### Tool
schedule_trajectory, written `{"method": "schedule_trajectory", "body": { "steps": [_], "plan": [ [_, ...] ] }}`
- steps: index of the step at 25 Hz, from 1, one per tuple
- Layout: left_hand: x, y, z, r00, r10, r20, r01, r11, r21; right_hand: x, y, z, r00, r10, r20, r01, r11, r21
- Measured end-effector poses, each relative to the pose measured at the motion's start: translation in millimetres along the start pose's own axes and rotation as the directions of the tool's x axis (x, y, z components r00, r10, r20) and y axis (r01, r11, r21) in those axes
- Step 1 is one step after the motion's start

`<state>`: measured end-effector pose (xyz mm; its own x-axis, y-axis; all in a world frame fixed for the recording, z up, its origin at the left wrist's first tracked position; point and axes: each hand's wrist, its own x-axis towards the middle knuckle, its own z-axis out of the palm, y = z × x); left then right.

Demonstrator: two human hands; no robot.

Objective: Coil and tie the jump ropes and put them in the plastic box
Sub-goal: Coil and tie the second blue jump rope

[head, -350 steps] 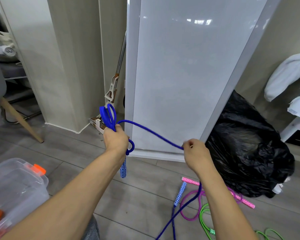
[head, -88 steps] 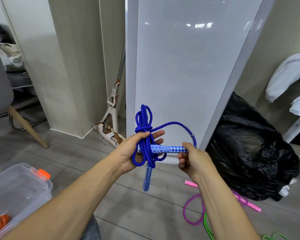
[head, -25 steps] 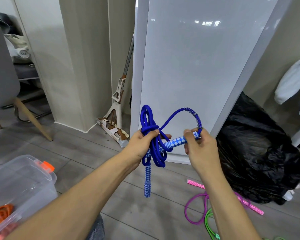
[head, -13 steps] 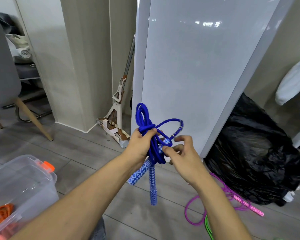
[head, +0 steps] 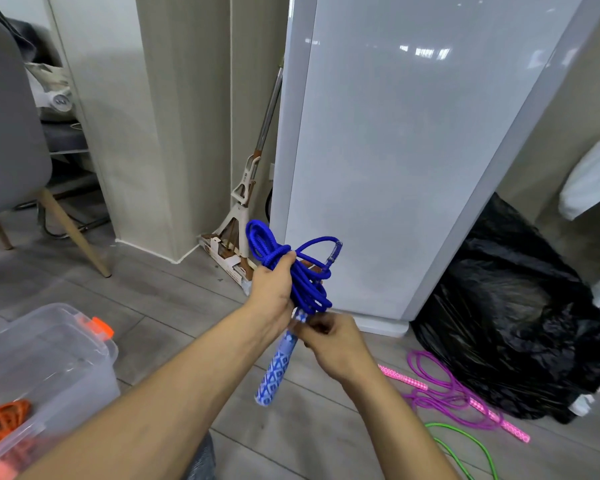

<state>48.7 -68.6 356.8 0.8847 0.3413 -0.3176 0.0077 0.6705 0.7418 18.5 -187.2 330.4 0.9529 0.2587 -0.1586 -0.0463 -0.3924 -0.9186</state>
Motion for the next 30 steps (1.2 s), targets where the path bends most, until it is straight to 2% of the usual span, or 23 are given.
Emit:
{"method": "schedule_trajectory", "body": {
  "steps": [1,2,3,4,5,6,7,8,10,11,12,14,16,18,20,22,25,30],
  "plan": [
    [0,2,0,1.0,-0.003,0.006,0.003,1.0,-0.021,-1,4,-3,0.996,0.055,0.069,-0.042,0.982,-0.185],
    [-1,5,-1,1.0,-0.006,0.016,0.006,0.999,-0.041,-1,11,-4,0.981,0.147,0.123,-0.081,0.901,-0.427],
    [-1,9,-2,0.999,-0.007,0.036,0.009,0.998,-0.064,-2,18,-5,0.958,0.248,0.145,-0.099,0.758,-0.645],
    [1,12,-4,0.998,-0.007,0.057,0.012,0.996,-0.09,-2,23,-6,0.937,0.326,0.123,-0.112,0.617,-0.779],
    [2,13,-5,0.997,-0.015,0.072,0.024,0.993,-0.115,0,28,-6,0.933,0.353,0.074,-0.135,0.532,-0.836],
    [3,13,-5,0.996,-0.034,0.084,0.045,0.99,-0.133,1,31,-8,0.949,0.314,0.008,-0.159,0.501,-0.85],
    [2,13,-5,0.994,-0.059,0.097,0.072,0.987,-0.142,2,31,-8,0.974,0.223,-0.05,-0.166,0.543,-0.823],
    [1,13,-4,0.99,-0.084,0.112,0.1,0.985,-0.144,4,30,-8,0.989,0.127,-0.078,-0.143,0.664,-0.734],
    [0,11,-4,0.983,-0.126,0.132,0.147,0.977,-0.157,7,26,0,0.999,0.044,-0.024,-0.05,0.924,-0.38],
    [0,10,-3,0.979,-0.147,0.143,0.171,0.971,-0.168,10,27,8,1.0,0.011,0.018,-0.007,0.98,-0.2],
    [-2,9,-2,0.974,-0.167,0.15,0.192,0.966,-0.172,11,29,17,0.999,-0.023,0.039,0.027,0.996,-0.087],
    [-2,11,-1,0.974,-0.186,0.127,0.207,0.961,-0.183,11,32,32,0.998,-0.058,-0.018,0.058,0.998,-0.007],
    [7,16,-6,0.986,-0.157,0.053,0.164,0.968,-0.189,8,35,35,0.997,-0.065,-0.028,0.064,0.997,-0.042],
    [24,22,-17,0.99,-0.127,-0.056,0.113,0.973,-0.203,5,40,28,0.991,-0.131,-0.006,0.127,0.973,-0.192],
    [48,26,-34,0.971,-0.121,-0.207,0.071,0.969,-0.236,2,45,19,0.982,-0.187,0.03,0.178,0.86,-0.478],
    [67,27,-56,0.939,-0.119,-0.324,0.053,0.977,-0.205,-3,47,11,0.974,-0.207,0.095,0.216,0.711,-0.67],
    [86,26,-78,0.898,-0.139,-0.418,0.079,0.984,-0.157,-7,46,-4,0.969,-0.19,0.159,0.242,0.593,-0.768],
    [93,17,-86,0.862,-0.119,-0.493,0.11,0.993,-0.048,-10,50,-21,0.97,-0.161,0.182,0.242,0.546,-0.802]
  ]
}}
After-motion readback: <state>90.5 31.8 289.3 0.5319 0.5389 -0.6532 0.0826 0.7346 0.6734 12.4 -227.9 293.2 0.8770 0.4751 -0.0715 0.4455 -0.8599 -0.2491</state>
